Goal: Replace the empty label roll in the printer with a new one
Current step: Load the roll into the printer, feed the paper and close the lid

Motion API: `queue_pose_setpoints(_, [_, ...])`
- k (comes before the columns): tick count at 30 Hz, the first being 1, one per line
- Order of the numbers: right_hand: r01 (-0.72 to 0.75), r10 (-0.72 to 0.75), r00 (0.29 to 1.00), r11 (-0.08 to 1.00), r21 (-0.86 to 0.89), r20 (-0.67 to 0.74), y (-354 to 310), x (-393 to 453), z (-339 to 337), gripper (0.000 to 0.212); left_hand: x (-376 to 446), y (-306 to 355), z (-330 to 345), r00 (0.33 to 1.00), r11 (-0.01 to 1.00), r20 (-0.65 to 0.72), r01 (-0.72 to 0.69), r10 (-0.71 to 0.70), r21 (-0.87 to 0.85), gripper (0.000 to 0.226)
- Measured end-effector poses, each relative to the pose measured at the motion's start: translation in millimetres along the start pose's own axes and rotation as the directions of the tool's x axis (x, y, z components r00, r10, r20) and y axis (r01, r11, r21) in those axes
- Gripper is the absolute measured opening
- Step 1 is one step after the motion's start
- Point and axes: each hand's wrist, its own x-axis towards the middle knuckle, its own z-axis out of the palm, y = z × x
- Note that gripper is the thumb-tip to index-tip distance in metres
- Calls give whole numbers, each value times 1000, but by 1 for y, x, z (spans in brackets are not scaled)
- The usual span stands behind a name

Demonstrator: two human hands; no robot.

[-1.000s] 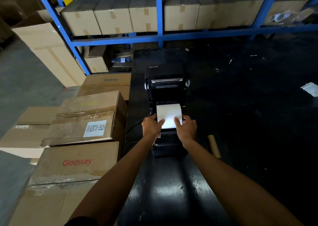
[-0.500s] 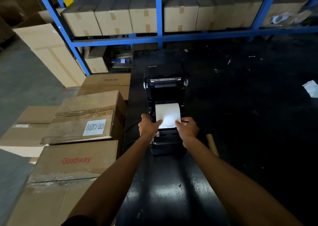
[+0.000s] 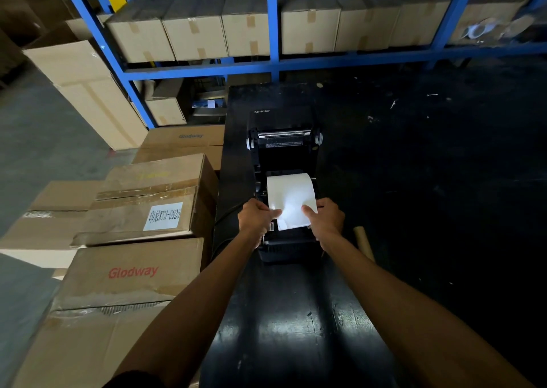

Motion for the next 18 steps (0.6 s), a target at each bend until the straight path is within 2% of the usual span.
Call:
queue_pose_setpoints(4, [38, -36, 999, 994, -102, 27, 4, -3, -6, 29, -1, 3, 0, 998, 999, -56, -23, 22, -23, 30])
queue_pose_setpoints(7, [43, -39, 999, 988, -148, 35, 6, -4, -7, 29, -1, 3, 2, 999, 999, -41, -34, 34, -1, 32])
queue_pose_setpoints(18, [61, -44, 994, 982, -181, 96, 13, -2, -3, 25, 4, -3, 0, 993, 990, -26, -109, 112, 94, 28])
